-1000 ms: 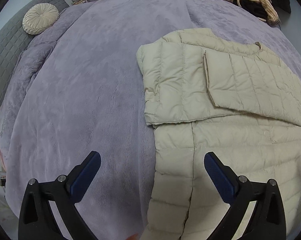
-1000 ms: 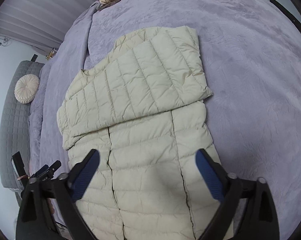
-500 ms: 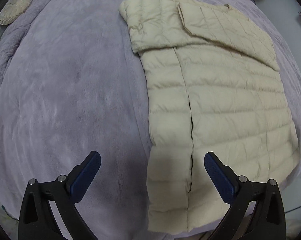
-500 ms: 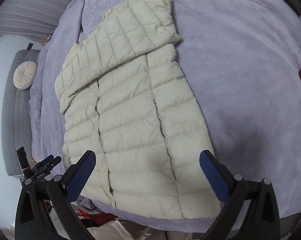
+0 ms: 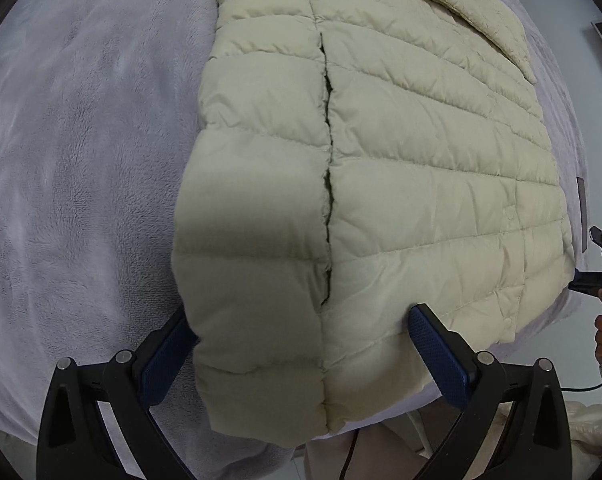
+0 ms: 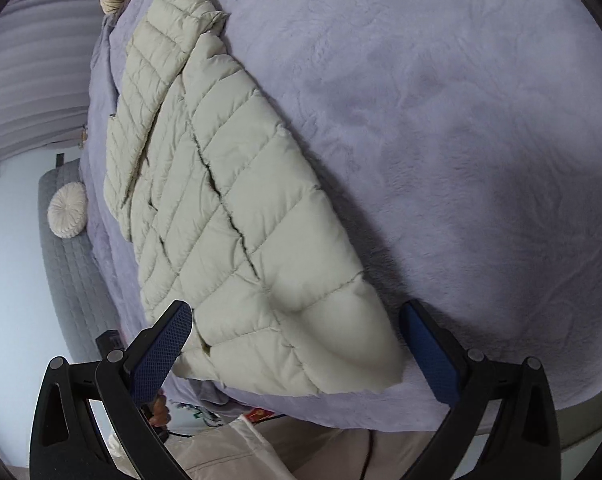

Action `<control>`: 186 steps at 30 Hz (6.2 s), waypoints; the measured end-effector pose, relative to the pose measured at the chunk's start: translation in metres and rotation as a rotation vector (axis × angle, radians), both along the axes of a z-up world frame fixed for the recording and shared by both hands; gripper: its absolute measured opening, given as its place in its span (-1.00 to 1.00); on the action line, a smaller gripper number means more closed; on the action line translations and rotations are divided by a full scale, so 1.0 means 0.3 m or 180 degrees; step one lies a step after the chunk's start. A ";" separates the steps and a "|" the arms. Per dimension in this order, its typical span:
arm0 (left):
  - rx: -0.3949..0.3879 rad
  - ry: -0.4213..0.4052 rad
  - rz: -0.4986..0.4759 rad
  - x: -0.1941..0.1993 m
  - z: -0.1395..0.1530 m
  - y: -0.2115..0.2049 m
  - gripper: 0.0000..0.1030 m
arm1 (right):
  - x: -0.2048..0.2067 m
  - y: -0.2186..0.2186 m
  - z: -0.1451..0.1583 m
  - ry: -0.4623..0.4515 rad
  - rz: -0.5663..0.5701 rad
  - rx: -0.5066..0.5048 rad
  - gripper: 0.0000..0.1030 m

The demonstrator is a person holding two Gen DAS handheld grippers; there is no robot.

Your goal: Fold large clothes

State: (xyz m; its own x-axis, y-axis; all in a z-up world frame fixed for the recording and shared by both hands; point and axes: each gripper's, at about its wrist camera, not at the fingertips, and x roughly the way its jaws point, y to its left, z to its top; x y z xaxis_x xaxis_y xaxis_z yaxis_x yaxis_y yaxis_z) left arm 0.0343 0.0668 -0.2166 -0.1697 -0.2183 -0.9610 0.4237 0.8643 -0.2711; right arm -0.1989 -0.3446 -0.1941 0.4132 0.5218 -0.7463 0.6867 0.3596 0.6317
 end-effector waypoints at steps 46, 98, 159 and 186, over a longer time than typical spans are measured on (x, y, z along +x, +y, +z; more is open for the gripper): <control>-0.1068 -0.0870 0.0817 0.943 0.291 -0.166 -0.84 | 1.046 -0.373 0.224 -0.1231 -0.0118 -0.0025 -0.77; -0.0152 -0.1580 0.1068 0.943 0.210 -0.210 0.99 | 1.064 -0.357 0.155 -0.0669 -0.0028 -0.1205 -0.12; -0.0549 -0.0716 0.0956 0.417 0.200 0.132 0.36 | 0.218 -0.061 0.007 -0.0165 -0.0767 -0.0099 0.32; -0.0843 -0.1013 0.0298 0.570 0.056 -0.292 0.36 | 0.753 0.147 0.003 -0.0617 0.0762 -0.1234 -1.00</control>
State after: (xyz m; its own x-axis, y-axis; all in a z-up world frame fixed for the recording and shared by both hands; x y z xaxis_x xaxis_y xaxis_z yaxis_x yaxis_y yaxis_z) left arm 0.2052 -0.0208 -0.1997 0.1587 -0.4652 -0.8709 0.4452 0.8210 -0.3574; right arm 0.0270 -0.3005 -0.1934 0.4660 0.3182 -0.8256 0.4393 0.7267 0.5281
